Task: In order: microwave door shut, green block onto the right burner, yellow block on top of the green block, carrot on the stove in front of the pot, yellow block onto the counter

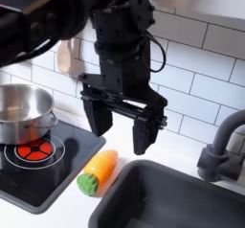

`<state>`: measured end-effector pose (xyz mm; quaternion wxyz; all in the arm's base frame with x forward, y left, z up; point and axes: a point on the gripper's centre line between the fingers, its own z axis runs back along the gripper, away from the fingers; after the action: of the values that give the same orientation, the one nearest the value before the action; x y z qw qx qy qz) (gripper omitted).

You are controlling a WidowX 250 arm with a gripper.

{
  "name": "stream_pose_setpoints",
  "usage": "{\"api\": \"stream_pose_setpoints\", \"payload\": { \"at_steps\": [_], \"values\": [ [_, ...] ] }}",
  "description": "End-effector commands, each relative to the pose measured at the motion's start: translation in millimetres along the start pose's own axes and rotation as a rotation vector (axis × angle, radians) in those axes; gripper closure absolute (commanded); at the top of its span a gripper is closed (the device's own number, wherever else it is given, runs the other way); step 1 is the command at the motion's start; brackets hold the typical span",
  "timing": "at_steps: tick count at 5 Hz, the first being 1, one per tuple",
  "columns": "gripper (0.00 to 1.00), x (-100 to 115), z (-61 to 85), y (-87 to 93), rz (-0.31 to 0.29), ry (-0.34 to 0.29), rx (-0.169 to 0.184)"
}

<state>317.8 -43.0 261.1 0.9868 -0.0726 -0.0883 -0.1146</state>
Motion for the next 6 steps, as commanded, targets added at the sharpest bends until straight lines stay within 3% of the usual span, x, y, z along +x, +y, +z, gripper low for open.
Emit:
{"api": "stream_pose_setpoints", "payload": {
  "at_steps": [1, 4, 6],
  "values": [
    [0.0, 15, 1.1, 6.7, 0.026, 0.001, -0.003],
    [0.0, 53, 2.2, 35.7, 0.108, -0.003, -0.002],
    [0.0, 57, 3.4, 40.4, 0.124, -0.01, -0.004]
  ]
}}
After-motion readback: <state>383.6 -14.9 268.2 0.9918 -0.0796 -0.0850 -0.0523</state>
